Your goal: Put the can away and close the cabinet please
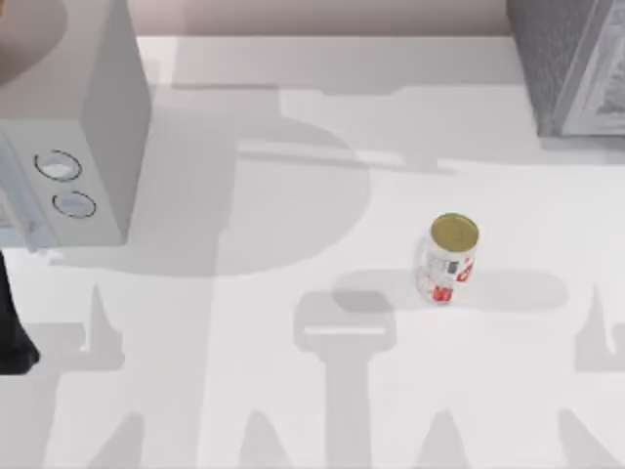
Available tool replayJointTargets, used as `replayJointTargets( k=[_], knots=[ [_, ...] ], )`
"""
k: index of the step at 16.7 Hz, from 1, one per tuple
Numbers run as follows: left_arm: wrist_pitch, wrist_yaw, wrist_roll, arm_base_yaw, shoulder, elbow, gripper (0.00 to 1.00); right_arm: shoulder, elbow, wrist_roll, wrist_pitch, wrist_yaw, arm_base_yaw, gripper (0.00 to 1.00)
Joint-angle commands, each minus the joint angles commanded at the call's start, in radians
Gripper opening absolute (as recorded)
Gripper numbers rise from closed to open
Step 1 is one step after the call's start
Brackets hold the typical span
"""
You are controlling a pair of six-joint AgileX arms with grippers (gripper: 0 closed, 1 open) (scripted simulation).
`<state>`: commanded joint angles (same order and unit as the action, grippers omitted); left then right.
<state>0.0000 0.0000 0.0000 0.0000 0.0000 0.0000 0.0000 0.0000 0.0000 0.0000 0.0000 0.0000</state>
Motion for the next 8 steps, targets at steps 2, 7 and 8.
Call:
replayJointTargets(
  k=[2, 7, 8],
  knots=[
    [0.000, 0.000, 0.000, 0.000, 0.000, 0.000, 1.00, 0.000, 0.000, 0.000, 0.000, 0.000, 0.000, 1.00],
    [0.000, 0.000, 0.000, 0.000, 0.000, 0.000, 1.00, 0.142, 0.027, 0.008, 0.105, 0.059, 0.057, 1.00],
    [0.000, 0.000, 0.000, 0.000, 0.000, 0.000, 1.00, 0.198, 0.038, 0.012, 0.146, 0.082, 0.079, 1.00]
  ],
)
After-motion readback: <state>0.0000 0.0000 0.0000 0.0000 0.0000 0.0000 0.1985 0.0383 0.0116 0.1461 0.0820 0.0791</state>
